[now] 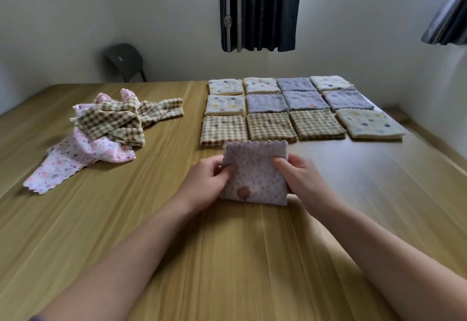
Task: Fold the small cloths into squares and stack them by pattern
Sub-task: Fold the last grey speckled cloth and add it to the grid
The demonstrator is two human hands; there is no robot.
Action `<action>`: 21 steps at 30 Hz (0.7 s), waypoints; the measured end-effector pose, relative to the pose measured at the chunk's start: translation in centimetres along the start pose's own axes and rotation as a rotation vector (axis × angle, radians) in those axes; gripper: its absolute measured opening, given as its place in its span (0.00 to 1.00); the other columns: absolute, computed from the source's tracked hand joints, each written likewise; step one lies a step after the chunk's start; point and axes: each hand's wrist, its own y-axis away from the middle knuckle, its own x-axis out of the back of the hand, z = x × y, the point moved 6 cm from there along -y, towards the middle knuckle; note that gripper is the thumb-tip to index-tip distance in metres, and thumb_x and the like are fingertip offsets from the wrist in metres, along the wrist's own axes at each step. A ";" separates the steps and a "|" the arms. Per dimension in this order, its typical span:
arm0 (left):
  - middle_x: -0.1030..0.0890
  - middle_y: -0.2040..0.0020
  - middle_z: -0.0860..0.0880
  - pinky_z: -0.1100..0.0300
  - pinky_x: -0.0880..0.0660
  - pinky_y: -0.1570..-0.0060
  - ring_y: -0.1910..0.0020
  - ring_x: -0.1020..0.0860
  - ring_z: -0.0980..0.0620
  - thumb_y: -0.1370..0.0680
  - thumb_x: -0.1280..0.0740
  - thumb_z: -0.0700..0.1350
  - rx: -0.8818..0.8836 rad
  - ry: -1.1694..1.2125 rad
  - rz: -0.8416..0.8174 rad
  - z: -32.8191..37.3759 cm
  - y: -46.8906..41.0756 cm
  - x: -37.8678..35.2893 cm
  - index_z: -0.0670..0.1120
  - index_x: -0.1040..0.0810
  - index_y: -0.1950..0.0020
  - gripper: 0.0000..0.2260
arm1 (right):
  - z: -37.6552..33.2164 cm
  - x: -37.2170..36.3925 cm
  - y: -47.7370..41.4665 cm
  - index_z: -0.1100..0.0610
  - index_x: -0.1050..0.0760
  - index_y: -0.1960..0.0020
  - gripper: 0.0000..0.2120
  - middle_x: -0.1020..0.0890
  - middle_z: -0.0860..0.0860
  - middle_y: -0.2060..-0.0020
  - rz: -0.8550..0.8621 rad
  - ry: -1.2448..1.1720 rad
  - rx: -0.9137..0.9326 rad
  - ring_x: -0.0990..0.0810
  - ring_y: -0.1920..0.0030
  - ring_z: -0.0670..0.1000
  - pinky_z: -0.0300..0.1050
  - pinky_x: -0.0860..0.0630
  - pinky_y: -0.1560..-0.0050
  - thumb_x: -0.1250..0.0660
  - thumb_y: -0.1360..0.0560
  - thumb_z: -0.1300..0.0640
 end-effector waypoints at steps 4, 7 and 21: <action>0.17 0.55 0.48 0.55 0.26 0.52 0.53 0.20 0.48 0.21 0.36 0.50 0.230 -0.286 0.008 -0.9 -2.7 -0.4 0.44 0.19 0.51 0.11 | 0.2 0.7 -1.2 0.65 0.21 0.51 0.10 0.17 0.56 0.59 0.091 0.240 -0.004 0.18 0.60 0.52 0.41 0.22 0.62 0.38 0.20 0.59; 0.20 0.59 0.46 0.55 0.28 0.58 0.56 0.22 0.46 0.22 0.37 0.49 0.275 -0.379 0.039 -0.8 -3.4 -0.7 0.42 0.21 0.56 0.12 | -0.2 0.8 -2.3 0.61 0.21 0.49 0.11 0.18 0.53 0.56 0.124 0.493 -0.003 0.20 0.56 0.51 0.43 0.24 0.57 0.39 0.21 0.57; 0.20 0.51 0.44 0.57 0.34 0.62 0.51 0.21 0.42 0.19 0.44 0.48 0.159 -0.847 0.215 1.1 -3.2 -2.3 0.46 0.27 0.53 0.09 | 0.0 0.6 -3.4 0.55 0.27 0.43 0.14 0.20 0.54 0.47 0.167 1.208 -0.111 0.22 0.48 0.57 0.45 0.33 0.58 0.44 0.21 0.48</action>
